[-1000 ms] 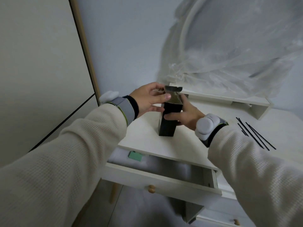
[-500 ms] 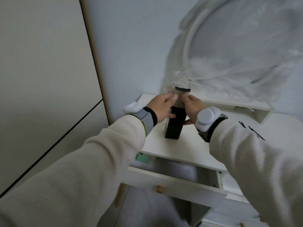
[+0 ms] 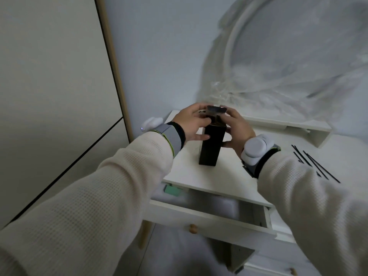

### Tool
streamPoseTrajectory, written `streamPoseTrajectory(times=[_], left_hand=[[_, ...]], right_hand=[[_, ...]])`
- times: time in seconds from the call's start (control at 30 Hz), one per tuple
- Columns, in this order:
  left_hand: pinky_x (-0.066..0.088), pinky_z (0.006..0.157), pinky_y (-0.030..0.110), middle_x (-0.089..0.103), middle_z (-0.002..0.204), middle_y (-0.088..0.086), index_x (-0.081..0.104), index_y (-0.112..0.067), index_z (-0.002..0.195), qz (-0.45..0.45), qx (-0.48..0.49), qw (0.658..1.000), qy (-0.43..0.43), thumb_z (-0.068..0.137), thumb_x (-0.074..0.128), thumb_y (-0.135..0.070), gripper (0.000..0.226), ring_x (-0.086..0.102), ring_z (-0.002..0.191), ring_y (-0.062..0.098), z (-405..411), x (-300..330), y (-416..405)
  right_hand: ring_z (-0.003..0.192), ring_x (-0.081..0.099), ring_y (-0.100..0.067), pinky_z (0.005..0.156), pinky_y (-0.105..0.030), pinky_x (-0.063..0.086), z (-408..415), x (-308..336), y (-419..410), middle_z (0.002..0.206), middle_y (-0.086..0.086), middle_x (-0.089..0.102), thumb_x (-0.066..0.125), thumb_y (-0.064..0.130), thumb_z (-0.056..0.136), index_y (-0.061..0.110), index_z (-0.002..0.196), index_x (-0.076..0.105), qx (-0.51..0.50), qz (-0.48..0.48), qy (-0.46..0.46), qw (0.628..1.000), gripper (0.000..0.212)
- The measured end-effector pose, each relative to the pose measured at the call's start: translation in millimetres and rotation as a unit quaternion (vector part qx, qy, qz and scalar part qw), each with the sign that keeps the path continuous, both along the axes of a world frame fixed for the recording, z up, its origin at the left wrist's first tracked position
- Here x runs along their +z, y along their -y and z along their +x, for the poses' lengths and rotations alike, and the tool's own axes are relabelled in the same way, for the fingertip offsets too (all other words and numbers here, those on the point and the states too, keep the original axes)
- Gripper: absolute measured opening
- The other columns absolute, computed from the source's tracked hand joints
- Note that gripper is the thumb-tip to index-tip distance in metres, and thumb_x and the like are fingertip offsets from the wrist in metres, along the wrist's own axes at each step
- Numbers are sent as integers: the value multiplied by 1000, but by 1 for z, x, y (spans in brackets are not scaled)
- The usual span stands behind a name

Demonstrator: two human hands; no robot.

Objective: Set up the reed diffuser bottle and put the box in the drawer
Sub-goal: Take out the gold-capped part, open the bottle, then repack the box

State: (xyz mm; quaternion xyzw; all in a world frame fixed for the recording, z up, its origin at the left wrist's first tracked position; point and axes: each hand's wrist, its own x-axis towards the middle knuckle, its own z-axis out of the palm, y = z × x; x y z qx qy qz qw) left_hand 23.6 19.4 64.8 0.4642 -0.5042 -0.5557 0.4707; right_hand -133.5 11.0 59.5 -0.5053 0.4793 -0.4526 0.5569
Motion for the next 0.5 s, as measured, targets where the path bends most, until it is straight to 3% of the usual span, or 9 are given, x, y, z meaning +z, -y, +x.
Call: streamPoseTrajectory(times=[0.1,0.17,0.23,0.4,0.5], left_hand=[[62,87,45,67,127,9,69,-16,124,8,-2,1000,-10,96,54,0,36,62,121,22,0,-5,0],[62,88,47,66,129,10,70,-14,124,18,-3,999,-30,94,51,-3,37,60,121,22,-1,-7,-1],[62,88,47,66,129,11,69,-12,126,11,-10,1000,-27,96,57,-10,32,62,121,21,0,-8,-1],[63,83,43,65,132,2,64,-18,134,-75,-10,996,56,98,66,-20,36,63,116,8,3,-15,1],[65,74,39,67,128,-2,68,-25,130,-106,-4,990,92,99,63,-28,31,62,118,6,2,-15,2]], right_hand=[[111,57,-14,88,-45,47,-7,-10,-2,112,6,65,48,5,92,28,133,57,32,2,26,999,48],[119,54,-14,94,-44,45,-9,-12,-6,122,5,65,52,15,94,32,132,58,40,8,26,999,42],[122,56,-15,90,-42,50,-6,-13,-7,129,3,63,56,29,97,32,135,55,28,-23,-20,999,38],[120,60,-13,102,-49,49,-2,-20,-5,126,7,65,51,65,84,38,131,56,-4,-131,-141,981,55],[116,63,-13,100,-50,50,-2,-21,-4,120,8,68,45,64,88,34,125,60,-3,-155,-147,977,50]])
